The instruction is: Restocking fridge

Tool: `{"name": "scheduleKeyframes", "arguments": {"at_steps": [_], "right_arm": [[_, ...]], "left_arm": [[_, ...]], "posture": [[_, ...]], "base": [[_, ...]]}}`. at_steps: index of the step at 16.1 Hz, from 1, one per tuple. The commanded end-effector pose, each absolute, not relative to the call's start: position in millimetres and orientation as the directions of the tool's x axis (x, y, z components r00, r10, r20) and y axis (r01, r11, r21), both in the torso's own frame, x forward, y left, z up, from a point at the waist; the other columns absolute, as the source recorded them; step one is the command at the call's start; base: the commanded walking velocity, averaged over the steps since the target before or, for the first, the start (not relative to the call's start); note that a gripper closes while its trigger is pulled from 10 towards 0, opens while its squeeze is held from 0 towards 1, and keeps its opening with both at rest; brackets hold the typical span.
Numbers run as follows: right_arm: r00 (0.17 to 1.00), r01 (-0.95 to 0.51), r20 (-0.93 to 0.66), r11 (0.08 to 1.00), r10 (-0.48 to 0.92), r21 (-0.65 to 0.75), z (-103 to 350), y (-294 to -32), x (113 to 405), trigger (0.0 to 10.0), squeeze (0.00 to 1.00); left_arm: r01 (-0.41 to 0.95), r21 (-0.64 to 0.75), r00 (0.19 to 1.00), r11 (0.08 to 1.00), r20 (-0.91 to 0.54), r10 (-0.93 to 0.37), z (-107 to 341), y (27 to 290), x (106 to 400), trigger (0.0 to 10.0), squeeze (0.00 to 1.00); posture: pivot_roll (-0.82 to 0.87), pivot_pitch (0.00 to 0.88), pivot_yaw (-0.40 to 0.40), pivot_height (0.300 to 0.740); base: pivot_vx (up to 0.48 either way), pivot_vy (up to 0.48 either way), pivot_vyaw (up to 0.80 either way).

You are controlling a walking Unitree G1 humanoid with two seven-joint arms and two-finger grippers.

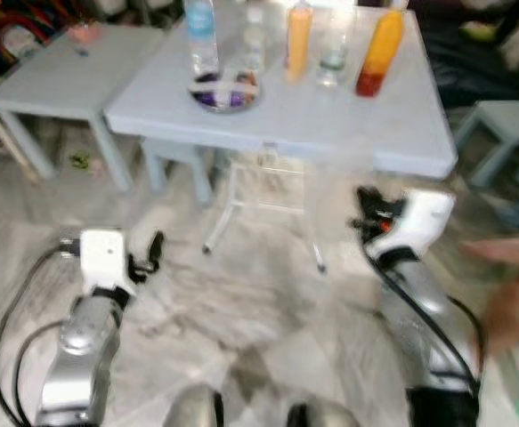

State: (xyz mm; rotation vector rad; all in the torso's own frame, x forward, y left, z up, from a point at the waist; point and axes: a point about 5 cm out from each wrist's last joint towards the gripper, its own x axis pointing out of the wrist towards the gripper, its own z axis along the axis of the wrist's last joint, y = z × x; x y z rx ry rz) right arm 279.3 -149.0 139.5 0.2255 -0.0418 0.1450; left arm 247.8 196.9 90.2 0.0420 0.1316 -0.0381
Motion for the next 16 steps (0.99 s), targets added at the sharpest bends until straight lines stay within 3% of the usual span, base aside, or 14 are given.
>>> {"name": "scheduleKeyframes", "arguments": {"at_steps": [1,5,7,10,16], "right_arm": [[0.982,-0.181,0.094,0.964,0.165,0.194,146,-149,280,10.0,0.0],[0.954,-0.292,0.121,0.944,0.275,0.153,151,-134,279,10.0,0.0],[0.952,-0.301,0.095,0.944,0.29,0.137,141,-136,273,10.0,0.0],[0.957,-0.291,0.07,0.946,0.283,0.142,132,-140,269,10.0,0.0],[0.939,-0.341,0.089,0.927,0.331,0.155,133,-130,288,10.0,0.0]], "left_arm": [[0.045,0.044,0.991,0.998,-0.131,-0.038,91,197,247,10.0,0.0],[0.027,0.04,0.991,0.999,-0.135,-0.022,90,203,245,10.0,0.0],[-0.094,0.028,0.985,0.995,-0.146,0.097,83,224,223,10.0,0.0],[-0.114,0.05,0.977,0.992,-0.176,0.122,72,222,201,10.0,0.0],[-0.191,0.131,0.982,0.973,0.019,0.19,91,205,230,10.0,0.0]], "posture": [[0.05,0.087,0.044,0.74],[0.05,0.092,0.046,0.74],[0.05,0.087,0.038,0.74],[0.07,0.072,0.022,0.74],[0.11,0.0,-0.05,0.74]], "base": [[0.0,0.0,0.4],[0.0,0.0,0.74],[0.0,0.0,0.74],[0.0,0.0,0.74],[0.0,0.0,0.74]]}}
